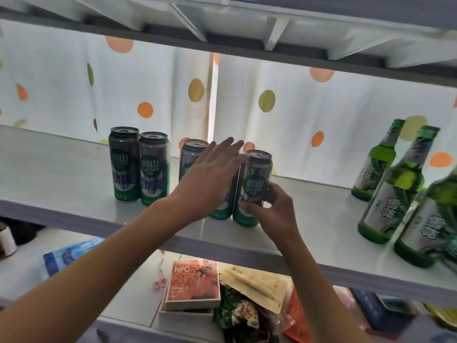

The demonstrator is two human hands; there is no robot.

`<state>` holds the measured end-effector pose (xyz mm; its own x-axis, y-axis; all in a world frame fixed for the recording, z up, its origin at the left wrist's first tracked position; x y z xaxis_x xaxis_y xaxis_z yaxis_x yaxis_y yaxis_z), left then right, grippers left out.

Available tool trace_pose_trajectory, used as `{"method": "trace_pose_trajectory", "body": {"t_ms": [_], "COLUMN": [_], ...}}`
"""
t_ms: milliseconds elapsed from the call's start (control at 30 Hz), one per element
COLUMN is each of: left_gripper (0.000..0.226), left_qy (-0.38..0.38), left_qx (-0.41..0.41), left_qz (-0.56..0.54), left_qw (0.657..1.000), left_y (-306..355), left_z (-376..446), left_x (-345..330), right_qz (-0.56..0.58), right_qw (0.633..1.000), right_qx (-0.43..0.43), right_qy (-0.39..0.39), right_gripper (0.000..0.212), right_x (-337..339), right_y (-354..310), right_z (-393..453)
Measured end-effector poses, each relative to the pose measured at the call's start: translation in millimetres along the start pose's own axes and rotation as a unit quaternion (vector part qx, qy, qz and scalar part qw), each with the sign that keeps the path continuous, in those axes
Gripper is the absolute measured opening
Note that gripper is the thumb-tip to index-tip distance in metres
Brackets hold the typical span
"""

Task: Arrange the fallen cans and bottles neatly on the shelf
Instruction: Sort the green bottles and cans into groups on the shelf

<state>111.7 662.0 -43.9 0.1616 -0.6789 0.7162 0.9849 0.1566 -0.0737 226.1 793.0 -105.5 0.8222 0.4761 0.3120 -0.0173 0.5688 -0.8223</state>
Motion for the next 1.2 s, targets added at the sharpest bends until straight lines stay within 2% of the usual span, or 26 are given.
{"method": "trace_pose_trajectory", "body": {"t_ms": [100,333,500,600,700,800,967,1200], "left_gripper": [0.054,0.053,0.053,0.052,0.051,0.058,0.059,0.067], "left_qy": [0.028,0.038,0.040,0.048,0.082,0.098,0.064,0.031], "left_qx": [-0.017,-0.023,-0.028,-0.045,-0.096,-0.115,-0.150,-0.180], "left_qz": [0.014,-0.026,-0.082,-0.136,-0.203,-0.260,-0.308,-0.350], "left_qw": [0.999,0.999,0.995,0.988,0.971,0.954,0.938,0.919], "left_y": [1.5,13.1,24.5,33.4,47.8,65.2,108.2,185.3], "left_z": [-15.7,-52.6,-59.0,-61.0,-64.6,-64.5,-52.1,-28.9], "left_x": [-6.8,-39.2,-50.0,-52.4,-54.2,-58.2,-69.6,-81.5], "right_qz": [0.013,-0.008,-0.061,-0.073,-0.124,-0.180,-0.289,-0.292], "right_qw": [1.000,1.000,0.996,0.991,0.985,0.970,0.933,0.901], "right_qx": [-0.003,-0.004,-0.024,-0.038,-0.054,-0.051,-0.064,-0.095], "right_qy": [-0.001,0.008,0.056,0.107,0.111,0.156,0.206,0.306], "right_gripper": [0.061,0.066,0.082,0.075,0.072,0.066,0.065,0.064], "right_x": [-7.2,-14.2,-10.9,-2.9,3.7,20.8,63.4,140.5], "right_y": [8.8,18.2,19.0,12.2,3.3,2.5,-3.5,3.9], "right_z": [-4.3,-9.8,-22.0,-40.6,-68.2,-96.8,-128.9,-163.3]}}
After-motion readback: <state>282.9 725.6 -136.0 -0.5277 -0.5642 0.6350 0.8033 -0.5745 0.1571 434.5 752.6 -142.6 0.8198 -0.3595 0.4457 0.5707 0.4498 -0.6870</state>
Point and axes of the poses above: each hand's wrist, its own z-axis towards the middle knuckle, its own x-axis out of the back of the hand, y = z × x, the point moved 3 cm from there along z, towards the middle knuckle, and after that the axes turned 2 degrees about -z, right-handed, at the moved point
